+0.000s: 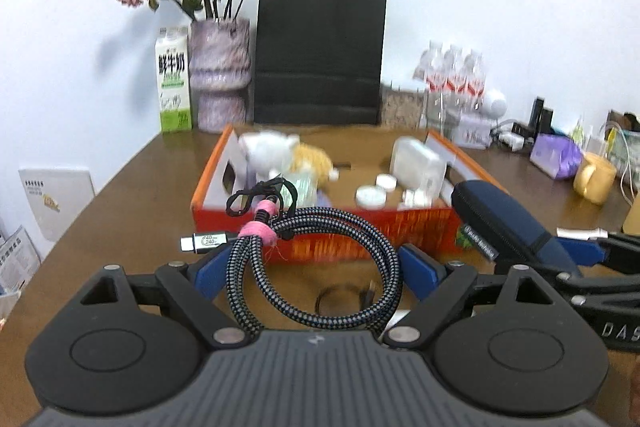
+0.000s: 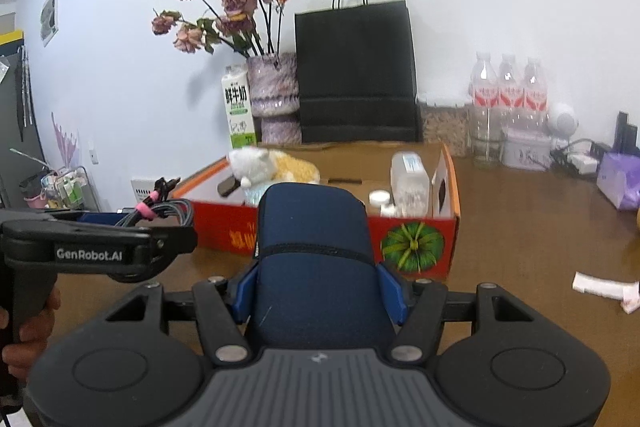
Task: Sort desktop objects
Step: 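Lift and carry the navy case and braided cable over the box with both tools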
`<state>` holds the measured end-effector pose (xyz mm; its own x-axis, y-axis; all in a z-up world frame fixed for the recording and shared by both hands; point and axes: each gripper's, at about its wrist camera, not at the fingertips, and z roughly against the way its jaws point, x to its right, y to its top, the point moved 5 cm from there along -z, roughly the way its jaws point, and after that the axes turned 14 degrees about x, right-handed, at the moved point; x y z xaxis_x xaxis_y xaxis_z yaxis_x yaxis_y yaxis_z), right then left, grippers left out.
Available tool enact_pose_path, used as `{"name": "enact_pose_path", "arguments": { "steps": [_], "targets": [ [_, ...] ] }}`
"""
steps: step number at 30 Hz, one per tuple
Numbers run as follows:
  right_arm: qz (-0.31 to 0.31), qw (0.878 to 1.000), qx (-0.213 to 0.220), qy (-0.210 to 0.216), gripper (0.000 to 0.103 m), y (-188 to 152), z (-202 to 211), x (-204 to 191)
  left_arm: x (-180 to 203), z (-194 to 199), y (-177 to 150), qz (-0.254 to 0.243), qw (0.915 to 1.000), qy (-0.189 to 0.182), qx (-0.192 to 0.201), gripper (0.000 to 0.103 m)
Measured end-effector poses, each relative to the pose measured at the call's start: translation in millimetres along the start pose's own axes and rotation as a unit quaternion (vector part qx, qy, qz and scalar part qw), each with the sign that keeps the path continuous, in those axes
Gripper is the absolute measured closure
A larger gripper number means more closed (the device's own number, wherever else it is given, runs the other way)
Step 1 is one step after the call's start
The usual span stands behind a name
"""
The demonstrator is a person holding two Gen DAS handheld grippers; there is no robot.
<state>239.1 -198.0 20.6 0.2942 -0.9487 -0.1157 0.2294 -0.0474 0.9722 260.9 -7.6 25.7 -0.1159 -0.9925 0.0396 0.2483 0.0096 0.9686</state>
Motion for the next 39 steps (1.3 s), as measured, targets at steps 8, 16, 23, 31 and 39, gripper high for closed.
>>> {"name": "enact_pose_path", "arguments": {
  "steps": [8,16,23,31,39],
  "targets": [
    [0.012,0.999,0.032,-0.002,0.043,35.5,-29.0,5.0,2.2,-28.6,39.8,0.005,0.9991,0.002,0.041,0.014],
    [0.020,0.999,0.047,-0.008,0.043,62.9,-78.8,14.5,-0.9,-74.7,63.4,0.009,0.9984,0.009,0.055,0.014],
    [0.025,0.999,0.038,-0.022,0.043,65.4,-132.7,25.3,-7.1,-123.8,56.6,0.013,0.9990,0.015,0.040,0.014],
    [0.030,0.999,0.002,-0.041,0.043,38.5,-172.7,49.5,-0.8,-167.3,33.3,-0.016,0.9997,0.016,0.013,0.014],
    [0.036,0.998,-0.034,-0.046,0.043,13.9,-188.2,58.0,6.8,-172.9,17.2,-0.081,0.9960,0.031,0.020,0.013]
  ]
}}
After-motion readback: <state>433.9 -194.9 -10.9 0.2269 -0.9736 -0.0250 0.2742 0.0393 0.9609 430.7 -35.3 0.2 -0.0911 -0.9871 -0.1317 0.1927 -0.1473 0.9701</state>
